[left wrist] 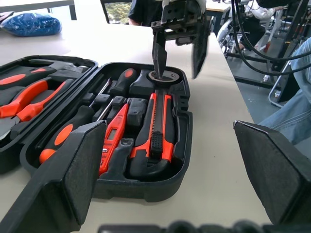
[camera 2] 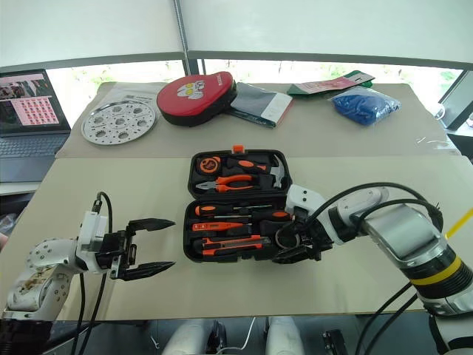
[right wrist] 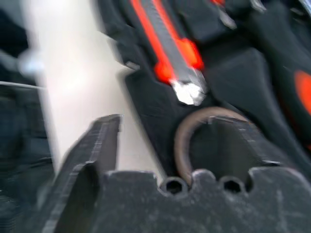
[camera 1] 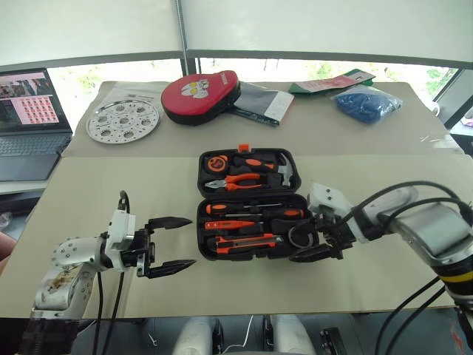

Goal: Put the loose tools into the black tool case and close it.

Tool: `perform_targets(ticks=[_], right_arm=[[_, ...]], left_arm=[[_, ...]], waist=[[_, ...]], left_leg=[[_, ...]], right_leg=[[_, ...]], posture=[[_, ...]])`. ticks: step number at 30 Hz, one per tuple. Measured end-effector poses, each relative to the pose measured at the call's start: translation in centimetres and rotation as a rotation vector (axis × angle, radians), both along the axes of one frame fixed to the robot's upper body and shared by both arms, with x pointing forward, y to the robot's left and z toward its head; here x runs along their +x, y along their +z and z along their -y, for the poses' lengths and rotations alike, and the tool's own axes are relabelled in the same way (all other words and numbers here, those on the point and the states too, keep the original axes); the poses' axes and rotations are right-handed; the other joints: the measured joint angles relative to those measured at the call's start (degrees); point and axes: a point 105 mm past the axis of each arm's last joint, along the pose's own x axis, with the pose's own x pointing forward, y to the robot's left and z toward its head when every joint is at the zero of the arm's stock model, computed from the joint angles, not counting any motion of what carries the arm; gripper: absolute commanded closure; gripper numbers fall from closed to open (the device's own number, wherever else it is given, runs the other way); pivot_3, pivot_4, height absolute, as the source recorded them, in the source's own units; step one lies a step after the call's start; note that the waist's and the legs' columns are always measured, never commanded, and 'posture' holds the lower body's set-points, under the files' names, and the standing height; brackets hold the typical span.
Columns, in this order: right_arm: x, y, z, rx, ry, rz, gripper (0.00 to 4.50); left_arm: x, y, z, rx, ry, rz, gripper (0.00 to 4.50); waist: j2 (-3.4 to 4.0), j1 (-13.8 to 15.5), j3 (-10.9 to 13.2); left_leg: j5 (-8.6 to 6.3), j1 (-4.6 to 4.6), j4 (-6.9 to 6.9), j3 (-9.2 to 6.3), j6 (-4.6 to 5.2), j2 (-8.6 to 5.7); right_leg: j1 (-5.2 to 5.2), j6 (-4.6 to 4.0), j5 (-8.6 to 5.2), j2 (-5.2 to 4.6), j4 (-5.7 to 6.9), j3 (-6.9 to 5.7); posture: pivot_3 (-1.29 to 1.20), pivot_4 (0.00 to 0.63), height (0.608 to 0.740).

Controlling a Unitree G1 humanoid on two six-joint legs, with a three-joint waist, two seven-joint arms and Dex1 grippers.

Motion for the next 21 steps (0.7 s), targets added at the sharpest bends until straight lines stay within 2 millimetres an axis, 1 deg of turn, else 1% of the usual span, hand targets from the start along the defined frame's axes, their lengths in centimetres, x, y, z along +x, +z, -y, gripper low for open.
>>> perform_targets(ticks=[1, 3, 5, 6, 8, 9, 11, 12, 13, 15, 17, 18, 19, 20, 21], right_arm=[[-0.2, 1.1, 0.2, 0.039, 0.013, -0.006, 0.18], [0.3, 3.2, 1.6, 0.099, -0.018, 0.009, 0.18], [1.9, 4.4, 3.3, 0.148, -0.09, 0.082, 0.18], [3.2, 4.6, 4.1, 0.187, -0.144, 0.137, 0.18], [5.6, 3.8, 6.0, 0.211, -0.259, 0.225, 0.7], [6.7, 2.9, 7.1, 0.198, -0.31, 0.276, 0.88], [9.3, 0.6, 8.6, 0.158, -0.404, 0.433, 1.61], [9.9, -0.2, 8.8, 0.147, -0.424, 0.467, 1.88], [10.7, -1.6, 8.6, 0.124, -0.424, 0.526, 2.36], [11.3, -2.7, 8.4, 0.112, -0.42, 0.569, 2.9], [12.1, -3.0, 7.9, 0.105, -0.401, 0.619, 3.69], [12.3, -2.9, 7.7, 0.1, -0.385, 0.634, 3.91], [12.4, -2.9, 7.5, 0.097, -0.367, 0.64, 4.26], [12.3, -3.2, 7.2, 0.098, -0.343, 0.627, 4.39], [12.3, -3.4, 6.9, 0.1, -0.328, 0.616, 4.39]], left_arm=[[0.2, -0.1, -0.2, -0.003, 0.022, -0.008, 0.0], [1.0, -0.1, -1.0, -0.014, 0.119, -0.023, 0.0], [2.2, -0.2, -2.1, -0.013, 0.246, -0.052, 0.0], [2.9, -0.5, -2.6, -0.014, 0.313, -0.076, 0.0], [4.1, -0.9, -3.3, -0.024, 0.406, -0.114, 0.53], [5.1, -0.9, -3.6, -0.037, 0.462, -0.113, 0.71], [8.3, -0.8, -4.1, -0.044, 0.621, -0.095, 1.51], [9.2, -0.7, -4.1, -0.038, 0.654, -0.095, 1.84], [10.3, -0.7, -3.6, -0.02, 0.683, -0.102, 2.3], [11.1, -0.9, -2.5, 0.004, 0.683, -0.117, 2.91], [11.6, -1.9, -1.1, 0.039, 0.664, -0.143, 3.75], [11.7, -2.5, -0.4, 0.058, 0.646, -0.164, 3.99], [11.7, -2.9, 0.1, 0.071, 0.631, -0.185, 4.34], [11.6, -3.5, 0.6, 0.092, 0.609, -0.214, 4.43], [11.5, -3.6, 0.9, 0.1, 0.596, -0.222, 4.43]], waist=[[-0.01, 0.06, 0.01], [-0.07, 0.32, 0.04], [-0.18, 0.3, 0.0], [-0.25, 0.28, -0.01], [-0.27, 0.26, 0.0], [-0.27, 0.37, 0.0], [-0.3, 0.55, 0.02], [-0.3, 0.49, 0.02], [-0.3, 0.16, 0.02], [-0.27, -0.16, 0.03], [-0.27, -0.94, 0.04], [-0.26, -1.2, 0.04], [-0.26, -1.35, 0.04], [-0.26, -1.39, 0.04], [-0.26, -1.38, 0.04]], left_leg=[[-0.01, 0.0, 0.01, -0.01, 0.02, 0.0], [-0.02, -0.01, 0.03, -0.04, 0.04, 0.0], [-0.05, 0.07, 0.04, -0.05, 0.08, 0.0], [-0.05, 0.18, 0.03, -0.04, 0.08, -0.01], [-0.05, 0.21, 0.02, 0.0, 0.08, -0.01], [-0.04, 0.22, 0.03, -0.01, 0.08, -0.05], [0.01, 0.21, 0.06, -0.01, 0.03, -0.08], [0.06, 0.2, 0.05, 0.0, 0.03, -0.11], [0.14, 0.25, 0.01, 0.05, -0.03, -0.12], [0.15, 0.23, -0.05, 0.06, -0.05, -0.11], [0.16, 0.22, -0.1, 0.09, -0.07, -0.1], [0.17, 0.22, -0.11, 0.09, -0.07, -0.07], [0.18, 0.23, -0.12, 0.09, -0.09, -0.04], [0.2, 0.23, -0.14, 0.09, -0.14, 0.0], [0.23, 0.23, -0.16, 0.08, -0.18, 0.0]], right_leg=[[0.01, 0.0, 0.0, -0.01, 0.0, -0.01], [0.04, 0.02, 0.01, -0.02, -0.02, -0.02], [0.12, 0.04, 0.03, -0.03, -0.03, -0.01], [0.27, 0.05, 0.04, -0.01, -0.04, 0.0], [0.3, 0.07, 0.06, -0.01, -0.03, 0.0], [0.33, 0.09, 0.06, 0.0, -0.01, -0.01], [0.37, 0.13, 0.13, 0.04, 0.01, -0.06], [0.38, 0.13, 0.16, 0.05, 0.0, -0.06], [0.37, 0.14, 0.18, 0.07, 0.04, 0.01], [0.38, 0.18, 0.2, 0.11, 0.05, 0.01], [0.38, 0.19, 0.21, 0.18, 0.02, 0.01], [0.38, 0.2, 0.21, 0.21, 0.0, -0.01], [0.39, 0.2, 0.2, 0.25, -0.02, -0.02], [0.41, 0.2, 0.2, 0.29, -0.03, -0.08], [0.41, 0.2, 0.19, 0.3, -0.03, -0.12]], posture=[[0.0, 0.15, 0.74], [0.0, 0.15, 0.74], [0.0, 0.15, 0.74], [0.0, 0.15, 0.74], [0.0, 0.15, 0.74], [0.0, 0.15, 0.74], [0.0, 0.15, 0.74], [0.0, 0.15, 0.74], [0.0, 0.15, 0.74], [0.0, 0.15, 0.74], [0.0, 0.15, 0.74], [0.0, 0.15, 0.74], [0.0, 0.15, 0.74], [0.0, 0.15, 0.74], [0.0, 0.15, 0.74]])
